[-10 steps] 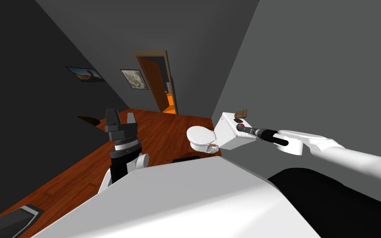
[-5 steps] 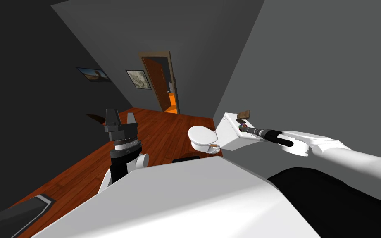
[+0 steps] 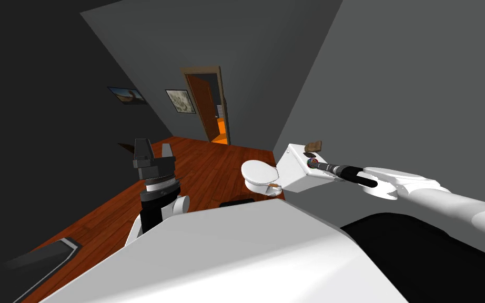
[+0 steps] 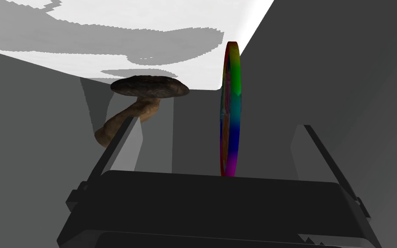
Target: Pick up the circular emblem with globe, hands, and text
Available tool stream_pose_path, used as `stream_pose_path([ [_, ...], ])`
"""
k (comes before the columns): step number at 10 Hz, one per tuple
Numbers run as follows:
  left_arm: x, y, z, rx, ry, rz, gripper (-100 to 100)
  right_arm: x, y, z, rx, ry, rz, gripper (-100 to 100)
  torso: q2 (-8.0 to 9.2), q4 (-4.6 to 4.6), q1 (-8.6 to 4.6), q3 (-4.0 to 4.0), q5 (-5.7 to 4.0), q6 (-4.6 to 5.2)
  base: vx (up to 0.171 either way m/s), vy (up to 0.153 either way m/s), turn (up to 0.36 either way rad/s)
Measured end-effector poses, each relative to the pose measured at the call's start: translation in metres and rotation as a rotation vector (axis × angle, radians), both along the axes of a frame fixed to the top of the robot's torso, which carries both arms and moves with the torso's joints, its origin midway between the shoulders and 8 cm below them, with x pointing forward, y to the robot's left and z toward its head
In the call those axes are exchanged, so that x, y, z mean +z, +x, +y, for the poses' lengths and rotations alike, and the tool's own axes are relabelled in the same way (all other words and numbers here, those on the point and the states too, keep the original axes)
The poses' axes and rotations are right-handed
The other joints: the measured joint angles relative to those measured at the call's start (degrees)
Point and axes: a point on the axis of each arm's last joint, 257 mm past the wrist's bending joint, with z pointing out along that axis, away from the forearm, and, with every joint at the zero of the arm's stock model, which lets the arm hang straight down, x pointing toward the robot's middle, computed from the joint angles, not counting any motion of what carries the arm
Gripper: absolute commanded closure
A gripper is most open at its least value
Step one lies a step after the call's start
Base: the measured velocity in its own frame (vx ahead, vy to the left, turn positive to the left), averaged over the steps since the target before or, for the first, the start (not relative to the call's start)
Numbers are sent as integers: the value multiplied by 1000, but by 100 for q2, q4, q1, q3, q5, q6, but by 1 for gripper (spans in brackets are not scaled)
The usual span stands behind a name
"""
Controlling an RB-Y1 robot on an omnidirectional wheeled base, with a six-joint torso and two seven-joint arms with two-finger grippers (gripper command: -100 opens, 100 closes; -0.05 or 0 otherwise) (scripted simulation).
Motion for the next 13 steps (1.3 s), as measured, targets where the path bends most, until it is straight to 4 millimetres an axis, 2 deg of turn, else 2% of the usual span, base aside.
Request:
stream_pose_path([
  [10, 0, 0, 0, 0, 0, 0, 0, -12, -18, -44, -54, 20, 28, -100, 2, 1, 3, 1, 1, 0, -21, 34, 63],
  [11, 0, 0, 0, 0, 0, 0, 0, -12, -18, -45, -55, 21, 28, 100, -1, 0, -3, -1, 0, 1, 0, 0, 0],
  [13, 0, 0, 0, 0, 0, 0, 0, -12, -18, -46, -57, 19, 28, 100, -6, -1, -4, -3, -5, -7, -1, -2, -8],
])
